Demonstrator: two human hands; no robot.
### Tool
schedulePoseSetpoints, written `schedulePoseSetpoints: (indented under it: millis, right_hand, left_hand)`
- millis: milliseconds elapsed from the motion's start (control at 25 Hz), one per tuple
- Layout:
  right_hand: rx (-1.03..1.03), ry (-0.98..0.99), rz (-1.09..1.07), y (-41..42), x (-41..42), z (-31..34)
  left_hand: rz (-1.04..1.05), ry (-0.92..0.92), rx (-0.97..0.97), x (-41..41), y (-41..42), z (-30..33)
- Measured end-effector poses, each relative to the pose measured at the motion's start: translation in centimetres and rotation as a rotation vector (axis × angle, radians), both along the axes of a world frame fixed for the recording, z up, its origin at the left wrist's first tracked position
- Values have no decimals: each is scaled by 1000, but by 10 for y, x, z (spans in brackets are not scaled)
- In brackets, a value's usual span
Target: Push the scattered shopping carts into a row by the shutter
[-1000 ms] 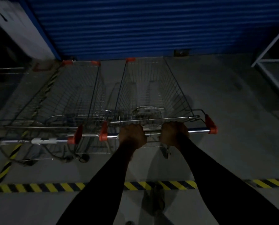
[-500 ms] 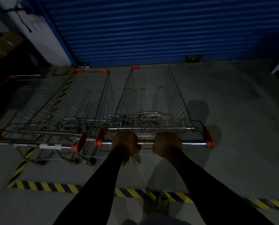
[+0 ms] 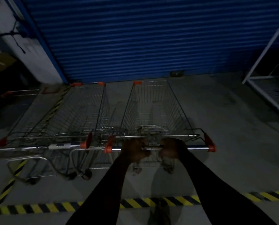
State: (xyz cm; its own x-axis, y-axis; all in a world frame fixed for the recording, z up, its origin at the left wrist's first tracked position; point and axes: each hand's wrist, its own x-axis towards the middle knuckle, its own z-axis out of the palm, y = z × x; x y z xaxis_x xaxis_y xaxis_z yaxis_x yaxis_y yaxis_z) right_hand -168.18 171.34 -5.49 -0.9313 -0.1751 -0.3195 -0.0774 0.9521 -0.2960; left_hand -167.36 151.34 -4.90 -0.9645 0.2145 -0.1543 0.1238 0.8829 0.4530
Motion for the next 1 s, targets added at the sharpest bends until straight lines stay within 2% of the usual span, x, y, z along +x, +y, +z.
schedulePoseSetpoints:
  millis: [80,160,240,320,400,640,1000]
  right_hand:
    - [-347,199,-82,1,14,-6]
    - [-709,302,-334,-11,51,5]
    - [-951,369,-479,-25,86,28]
    - [-1086,413,-522,-33,116,48]
    - [-1203,452,-539,-32,145,75]
    - [-1385,535,-507,-19,240,136]
    - [-1547,460,-233,21,424,189]
  left_hand:
    - [140,-37,429,20,2,10]
    - [237,-25,796,44,6,25]
    - [267,7,1024,67,10,41]
    - [292,7,1159,95,12,63]
    - [341,42,1209,126,12,88]
    - [358,116,1194,242,25,145]
    - [360,320,1234,440,84,199]
